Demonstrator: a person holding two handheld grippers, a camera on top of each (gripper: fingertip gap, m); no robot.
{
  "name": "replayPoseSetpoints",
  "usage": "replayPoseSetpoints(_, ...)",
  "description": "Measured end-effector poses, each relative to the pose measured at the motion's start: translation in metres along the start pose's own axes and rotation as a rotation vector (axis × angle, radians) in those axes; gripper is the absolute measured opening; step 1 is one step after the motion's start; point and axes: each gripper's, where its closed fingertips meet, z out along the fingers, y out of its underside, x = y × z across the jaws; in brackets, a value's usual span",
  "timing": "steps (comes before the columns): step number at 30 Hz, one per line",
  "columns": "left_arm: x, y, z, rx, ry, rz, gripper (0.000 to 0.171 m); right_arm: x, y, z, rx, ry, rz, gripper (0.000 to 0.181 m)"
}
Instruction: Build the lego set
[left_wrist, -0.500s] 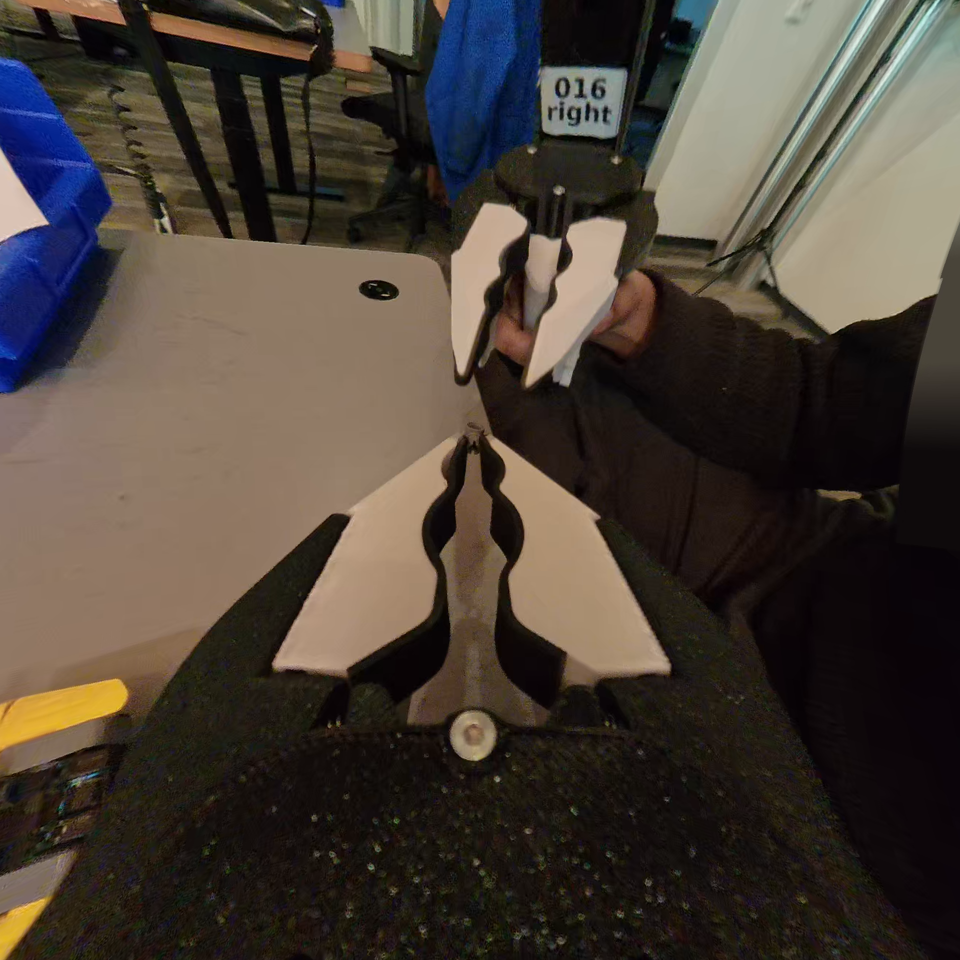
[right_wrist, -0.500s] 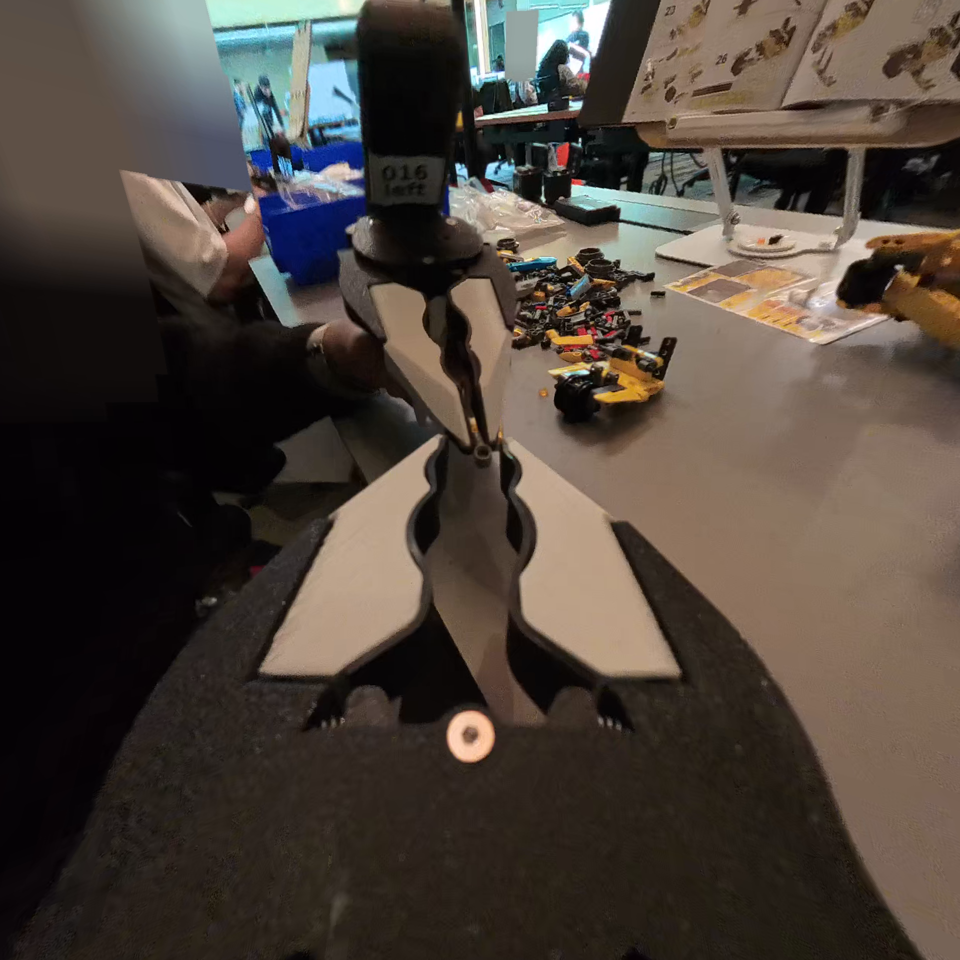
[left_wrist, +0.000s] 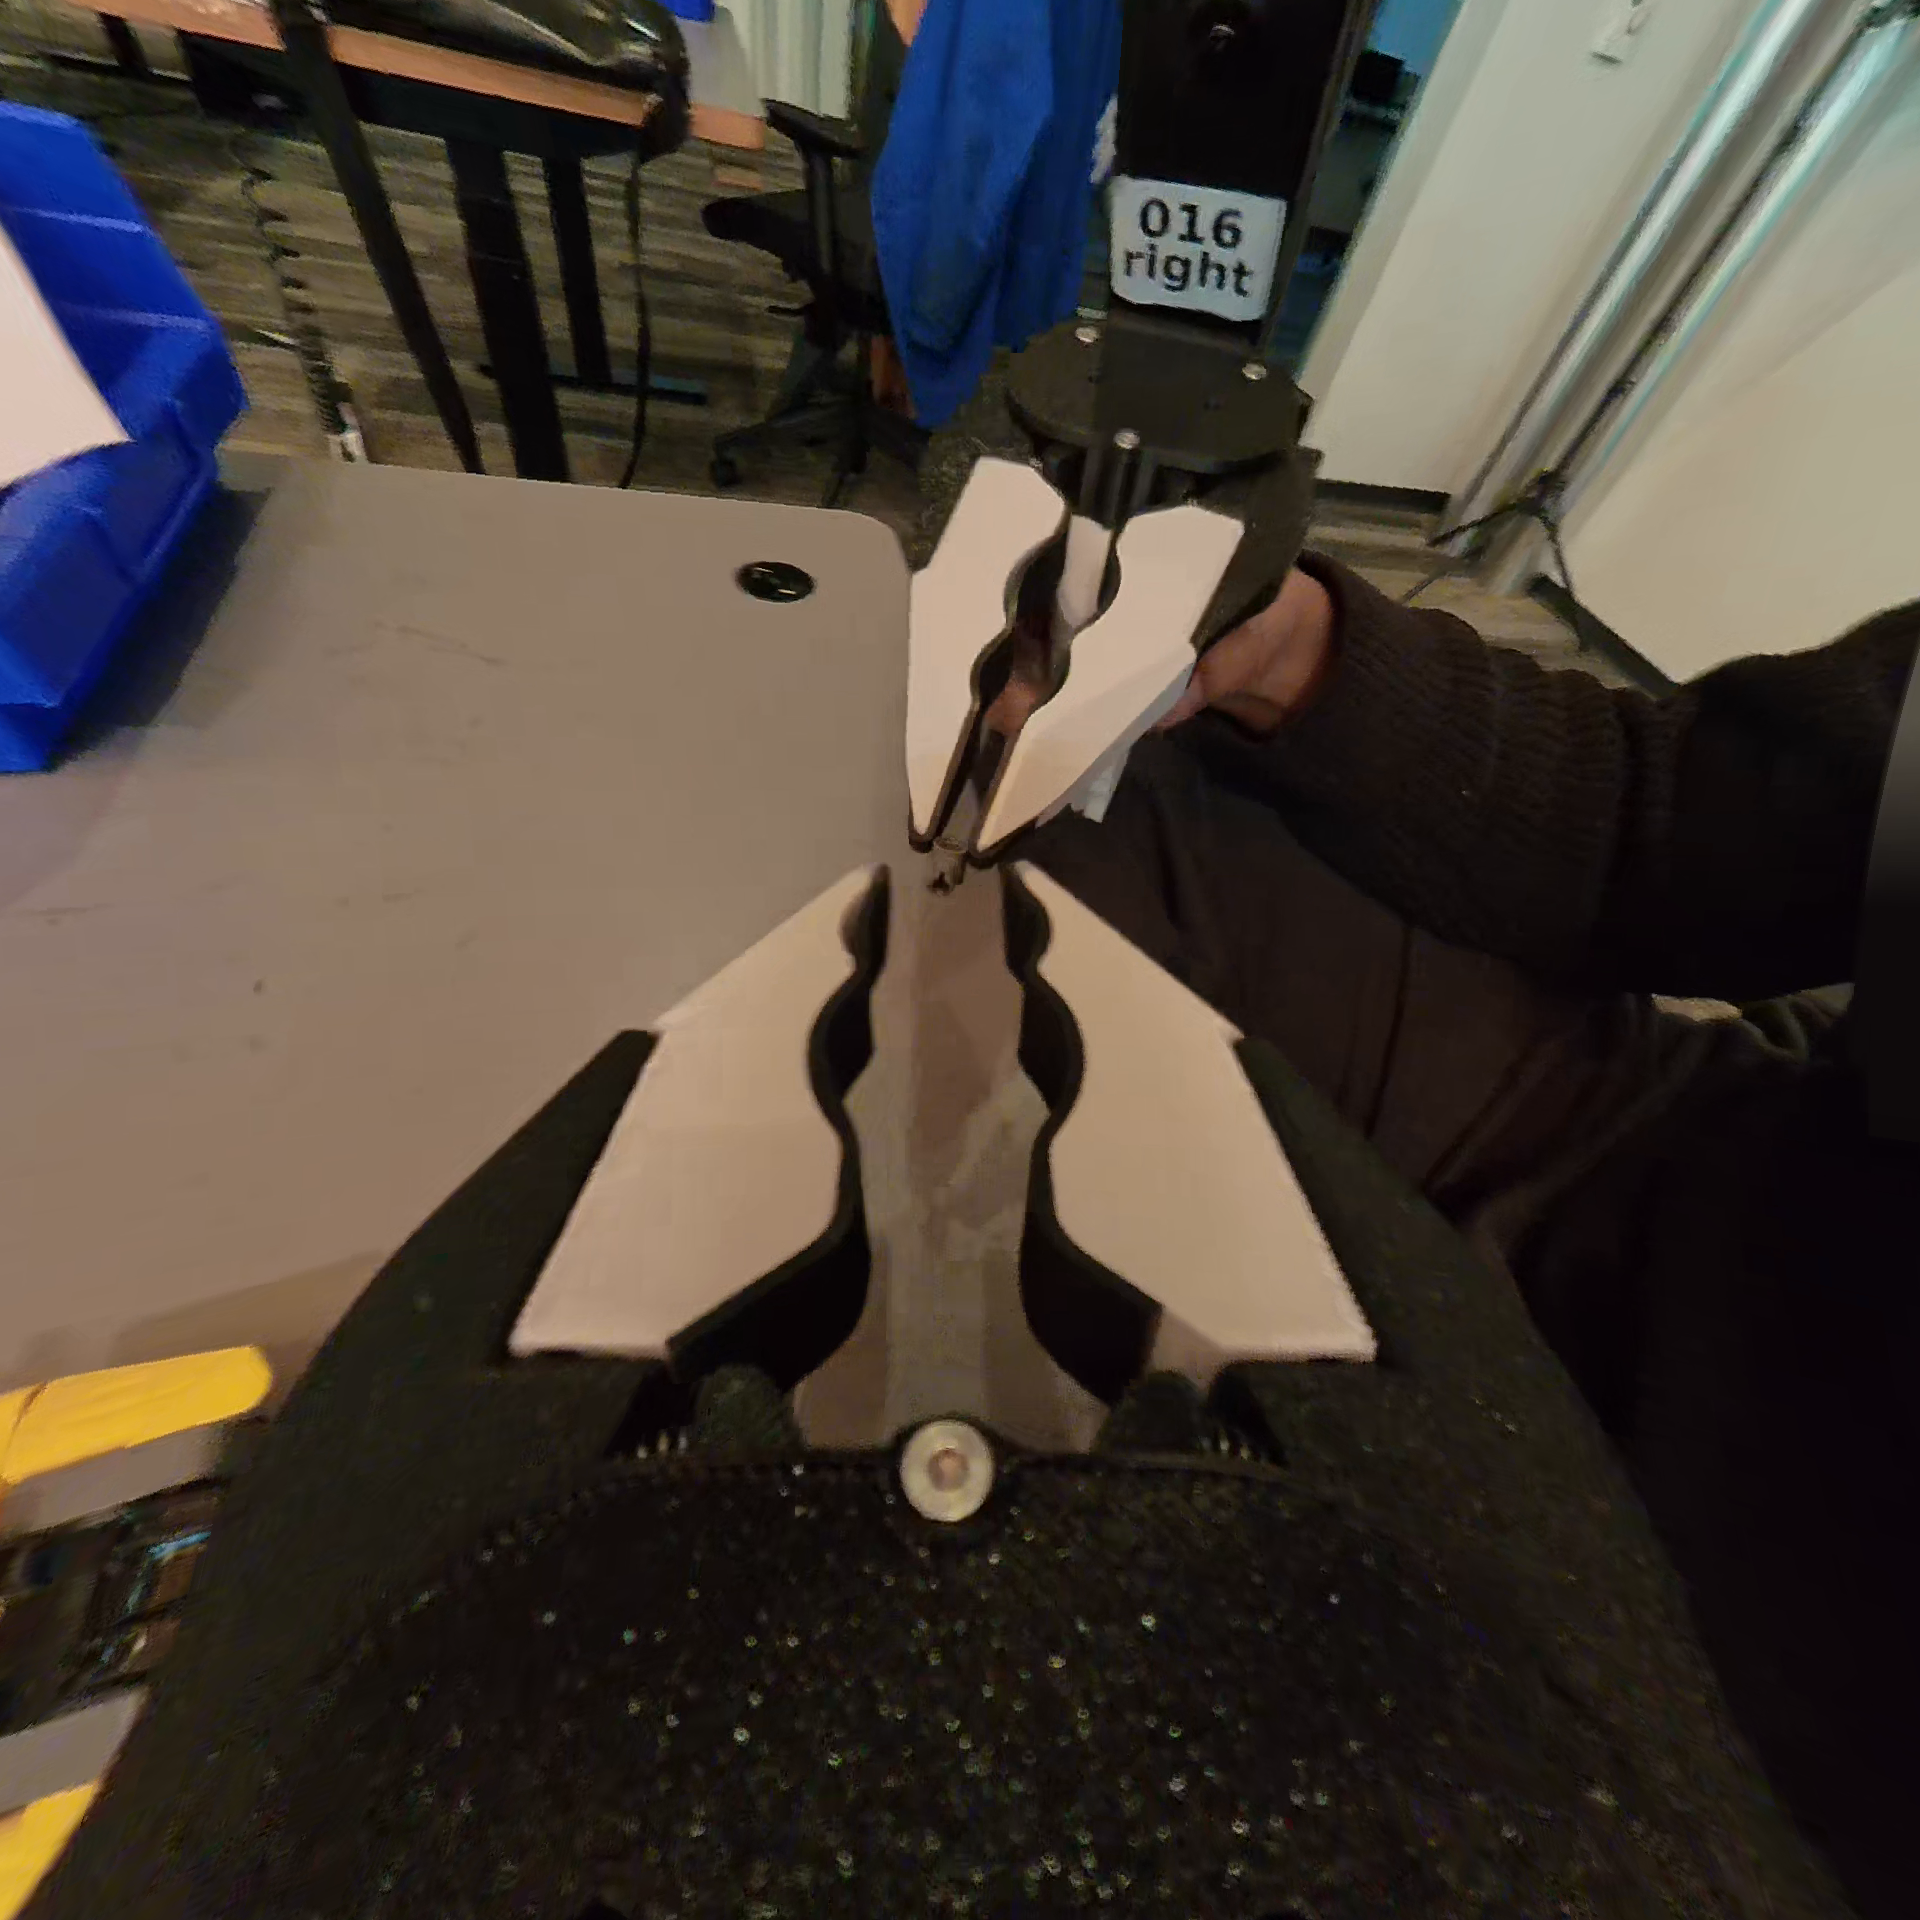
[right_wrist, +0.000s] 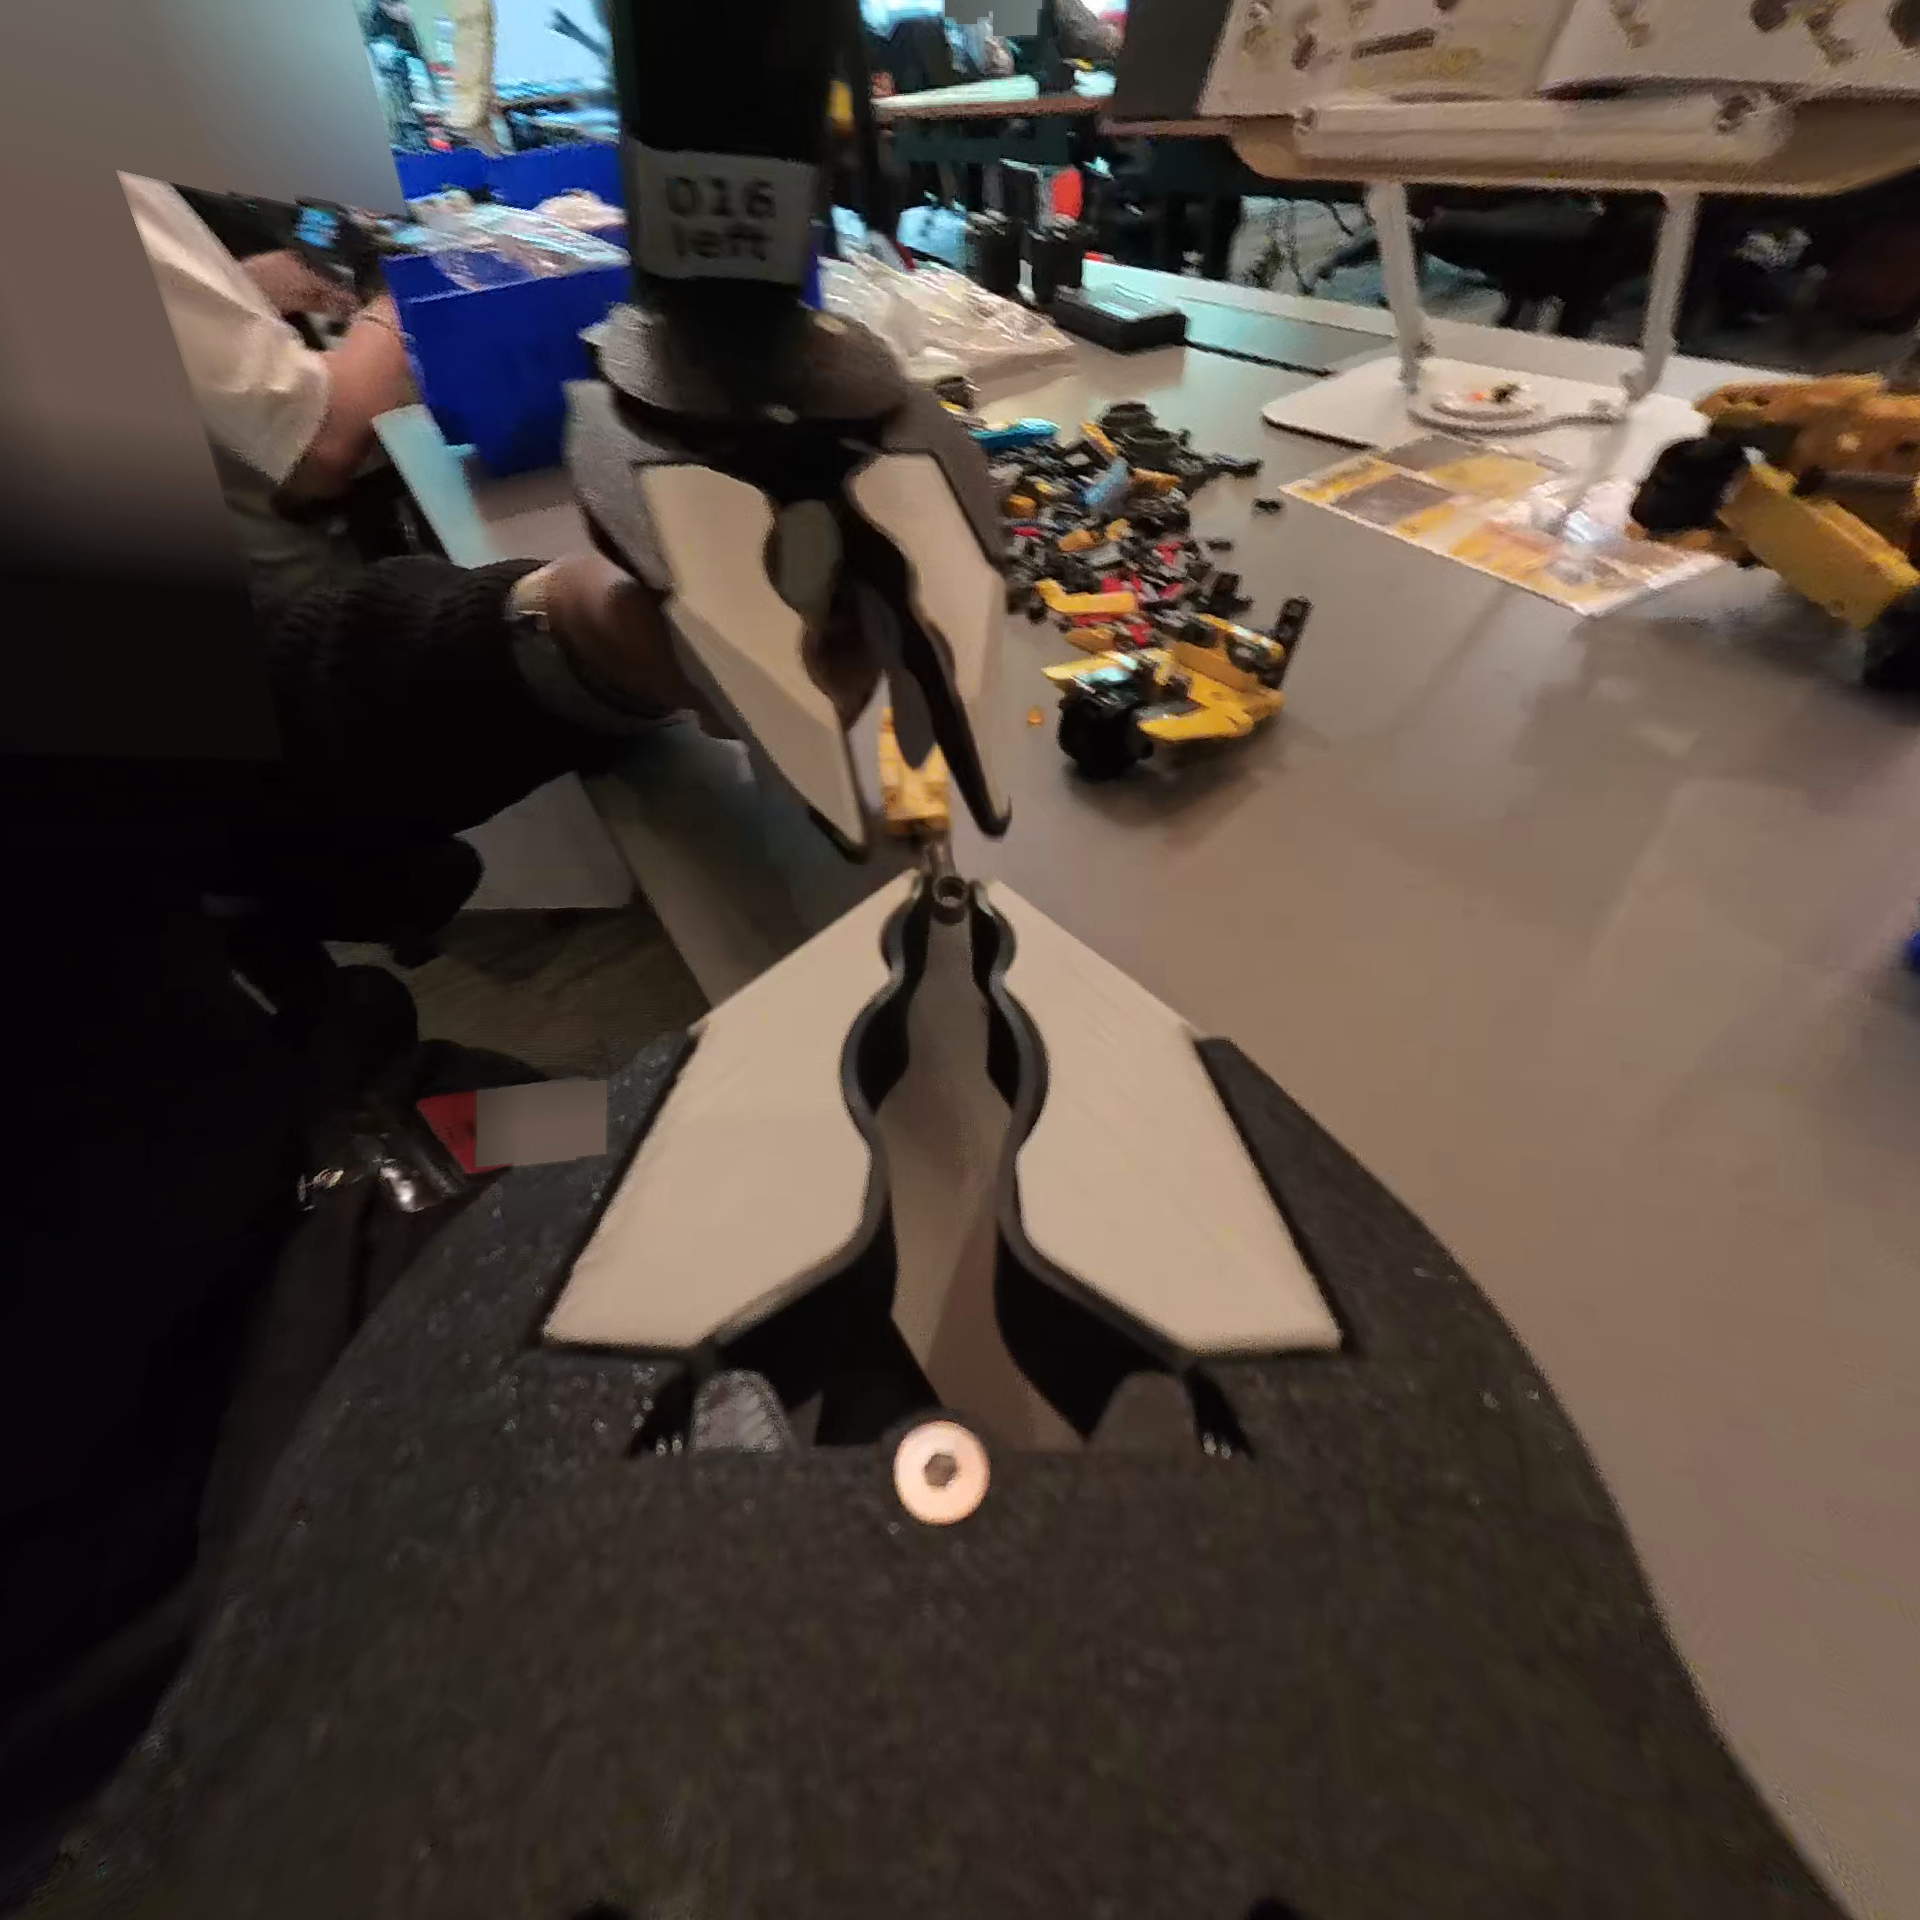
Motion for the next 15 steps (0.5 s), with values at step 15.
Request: replayPoseSetpoints(15,-0.039,-0.005,-0.017,0.064,-0.178,-0.115,0.021,0.044,0.064,0.016,-0.334,0.252,0.101,0.007)
